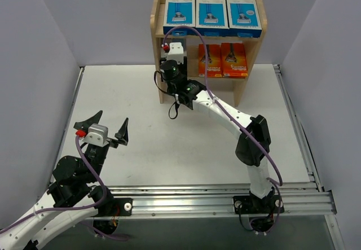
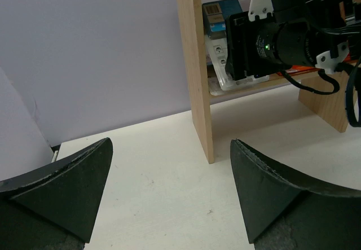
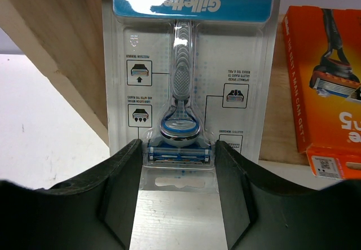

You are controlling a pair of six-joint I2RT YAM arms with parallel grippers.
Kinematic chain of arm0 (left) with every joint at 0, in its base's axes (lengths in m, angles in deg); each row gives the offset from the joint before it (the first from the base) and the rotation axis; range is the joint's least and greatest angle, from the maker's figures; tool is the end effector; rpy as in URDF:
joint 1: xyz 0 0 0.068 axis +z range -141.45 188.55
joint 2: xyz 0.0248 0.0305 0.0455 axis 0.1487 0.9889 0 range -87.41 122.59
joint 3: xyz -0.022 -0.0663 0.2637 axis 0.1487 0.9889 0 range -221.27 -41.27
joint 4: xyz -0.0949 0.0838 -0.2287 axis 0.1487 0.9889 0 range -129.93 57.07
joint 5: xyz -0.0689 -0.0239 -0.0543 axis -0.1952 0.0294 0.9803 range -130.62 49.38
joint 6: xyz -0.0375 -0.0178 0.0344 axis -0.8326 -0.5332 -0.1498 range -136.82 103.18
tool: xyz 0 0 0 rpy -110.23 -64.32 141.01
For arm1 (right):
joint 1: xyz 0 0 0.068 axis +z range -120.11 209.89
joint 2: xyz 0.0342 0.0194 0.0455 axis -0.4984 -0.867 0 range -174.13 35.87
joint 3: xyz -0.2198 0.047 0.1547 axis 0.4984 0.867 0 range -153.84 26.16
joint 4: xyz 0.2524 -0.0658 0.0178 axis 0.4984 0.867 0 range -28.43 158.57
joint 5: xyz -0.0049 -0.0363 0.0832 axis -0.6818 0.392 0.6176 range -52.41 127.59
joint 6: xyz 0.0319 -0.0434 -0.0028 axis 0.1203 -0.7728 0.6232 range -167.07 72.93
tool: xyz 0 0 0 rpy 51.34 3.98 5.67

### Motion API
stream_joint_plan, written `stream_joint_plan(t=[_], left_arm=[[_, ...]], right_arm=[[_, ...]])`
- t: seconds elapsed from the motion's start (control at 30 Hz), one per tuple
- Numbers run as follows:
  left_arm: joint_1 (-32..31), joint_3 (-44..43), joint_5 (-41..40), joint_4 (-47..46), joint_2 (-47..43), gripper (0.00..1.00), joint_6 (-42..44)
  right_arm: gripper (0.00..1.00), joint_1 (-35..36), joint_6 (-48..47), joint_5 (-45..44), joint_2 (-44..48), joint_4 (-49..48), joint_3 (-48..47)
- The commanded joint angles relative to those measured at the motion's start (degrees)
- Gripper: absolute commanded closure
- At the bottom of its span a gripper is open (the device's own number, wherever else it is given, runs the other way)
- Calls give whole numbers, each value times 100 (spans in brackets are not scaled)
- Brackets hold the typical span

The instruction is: Place and organize the shaving razors onto the shelf

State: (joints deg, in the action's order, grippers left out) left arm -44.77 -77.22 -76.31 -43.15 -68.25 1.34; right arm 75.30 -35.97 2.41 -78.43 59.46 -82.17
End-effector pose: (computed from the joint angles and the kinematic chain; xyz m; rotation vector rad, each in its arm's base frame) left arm 0.0671 -0.0555 0.3635 0.2473 1.2666 -0.1461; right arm 0.3527 0.3283 0.3814 -0.0184 1.6318 0.2554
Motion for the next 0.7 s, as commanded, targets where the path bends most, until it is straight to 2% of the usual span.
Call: stream_joint_plan(t=[0.0, 0.23, 0.67], left_arm=[[-64, -167, 96, -143, -44, 6, -75], [-91, -159, 88, -135, -44, 6, -84], [-108, -159, 88, -143, -70, 6, -84]], right_arm=[[100, -23, -169, -270, -48, -509, -276], [100, -41, -318, -376, -206, -782, -293], [100, -67, -362, -384, -479, -721, -610]])
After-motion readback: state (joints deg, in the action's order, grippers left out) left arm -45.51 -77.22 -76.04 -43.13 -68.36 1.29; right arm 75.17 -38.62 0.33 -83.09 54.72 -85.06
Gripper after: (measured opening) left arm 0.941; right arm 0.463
